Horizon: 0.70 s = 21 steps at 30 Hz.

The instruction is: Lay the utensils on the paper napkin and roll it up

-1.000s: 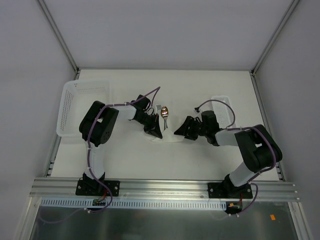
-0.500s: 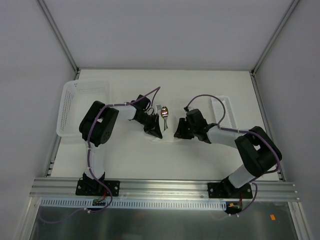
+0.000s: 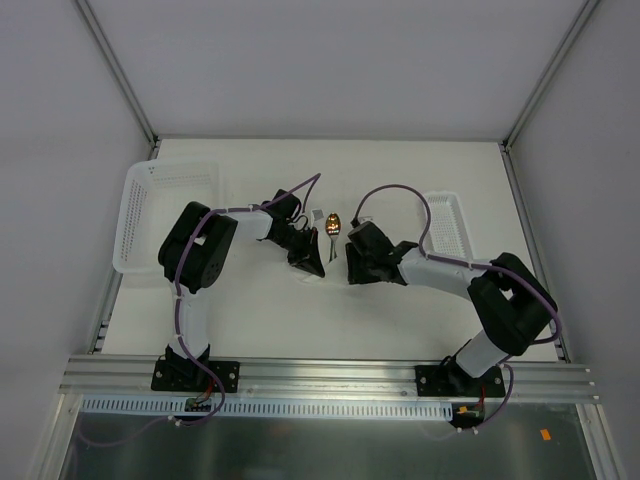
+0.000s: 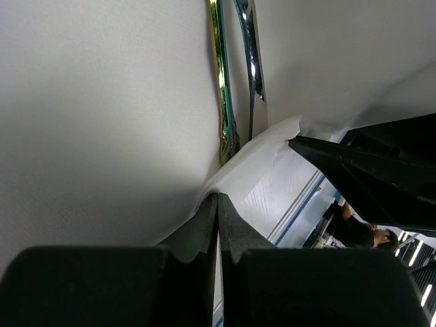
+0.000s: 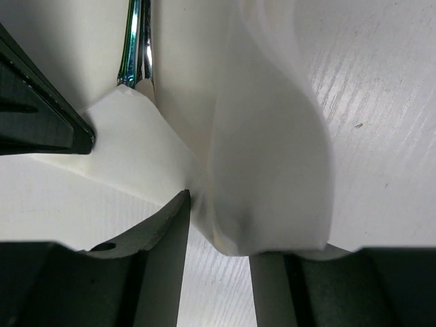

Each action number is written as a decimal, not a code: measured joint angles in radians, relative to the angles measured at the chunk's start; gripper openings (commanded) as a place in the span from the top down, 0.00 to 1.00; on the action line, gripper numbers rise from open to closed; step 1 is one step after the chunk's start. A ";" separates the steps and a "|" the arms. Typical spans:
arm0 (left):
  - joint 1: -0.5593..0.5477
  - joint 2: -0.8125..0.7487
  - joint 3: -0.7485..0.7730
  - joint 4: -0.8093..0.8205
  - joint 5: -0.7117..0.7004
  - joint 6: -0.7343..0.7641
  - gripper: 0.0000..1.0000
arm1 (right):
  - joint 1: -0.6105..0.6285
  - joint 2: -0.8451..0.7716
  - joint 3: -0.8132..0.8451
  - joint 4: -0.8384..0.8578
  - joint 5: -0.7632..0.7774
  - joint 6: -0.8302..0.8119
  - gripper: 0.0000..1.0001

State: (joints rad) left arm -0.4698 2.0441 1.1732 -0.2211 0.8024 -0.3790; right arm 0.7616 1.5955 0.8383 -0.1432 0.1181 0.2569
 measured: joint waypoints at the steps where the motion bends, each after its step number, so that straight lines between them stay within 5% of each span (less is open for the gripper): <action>1: 0.000 0.000 0.000 0.000 0.000 0.000 1.00 | 0.003 0.000 0.007 -0.013 0.005 -0.001 0.59; 13: 0.000 0.000 0.000 0.000 0.000 0.000 1.00 | 0.010 0.000 0.090 -0.113 0.021 -0.007 0.60; 21: 0.000 0.000 0.000 0.000 0.000 0.000 1.00 | 0.010 0.000 0.096 -0.120 0.011 -0.004 0.73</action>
State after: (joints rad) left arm -0.4698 2.0445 1.1732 -0.2211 0.8024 -0.3790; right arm 0.7712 1.5955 0.9340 -0.2634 0.1295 0.2527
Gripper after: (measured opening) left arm 0.006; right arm 0.280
